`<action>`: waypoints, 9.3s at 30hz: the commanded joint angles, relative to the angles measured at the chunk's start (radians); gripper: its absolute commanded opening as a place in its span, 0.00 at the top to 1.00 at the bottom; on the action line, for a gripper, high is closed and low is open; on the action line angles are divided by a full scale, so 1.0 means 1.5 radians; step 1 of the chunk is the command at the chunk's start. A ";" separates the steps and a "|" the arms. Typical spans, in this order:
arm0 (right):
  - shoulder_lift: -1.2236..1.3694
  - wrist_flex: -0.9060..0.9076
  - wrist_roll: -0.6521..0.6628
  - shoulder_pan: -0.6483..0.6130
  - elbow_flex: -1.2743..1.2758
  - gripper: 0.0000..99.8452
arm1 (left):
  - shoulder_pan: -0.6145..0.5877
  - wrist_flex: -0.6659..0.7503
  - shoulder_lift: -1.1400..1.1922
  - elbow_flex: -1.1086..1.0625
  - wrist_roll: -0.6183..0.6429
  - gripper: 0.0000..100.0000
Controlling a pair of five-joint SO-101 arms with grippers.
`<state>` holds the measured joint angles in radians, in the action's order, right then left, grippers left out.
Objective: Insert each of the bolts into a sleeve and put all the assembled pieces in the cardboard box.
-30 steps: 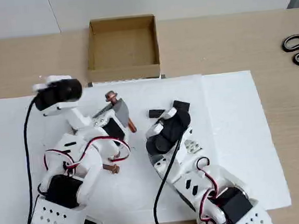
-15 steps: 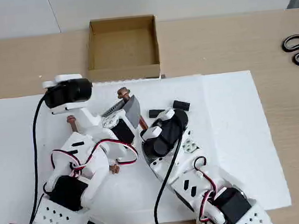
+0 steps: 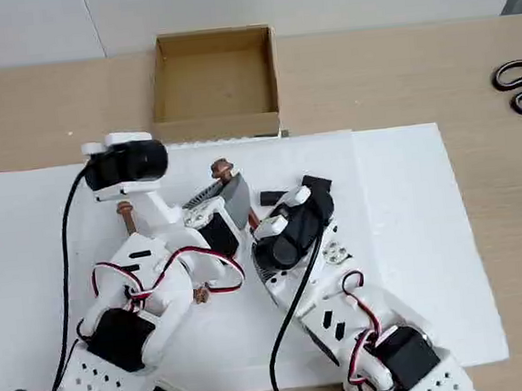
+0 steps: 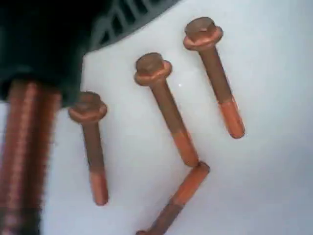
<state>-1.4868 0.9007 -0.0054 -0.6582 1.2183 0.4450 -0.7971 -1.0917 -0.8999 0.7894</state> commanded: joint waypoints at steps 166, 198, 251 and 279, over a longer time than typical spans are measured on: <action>1.516 0.435 -0.011 0.213 -1.690 0.82 | -0.372 -0.203 -0.011 -0.165 -0.504 0.99; 1.337 0.557 0.249 0.241 -1.368 0.82 | -0.373 -0.203 -0.012 -0.164 -0.509 0.99; 1.478 0.463 0.428 0.277 -1.237 0.82 | -0.373 -0.203 -0.012 -0.164 -0.509 0.99; 1.543 0.463 0.423 0.265 -1.239 0.94 | -0.373 -0.207 -0.012 -0.165 -0.509 0.99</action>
<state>0.7933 1.5819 0.6268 -0.2271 -0.6475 -0.1089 -1.0994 -1.0978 -1.1531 0.0315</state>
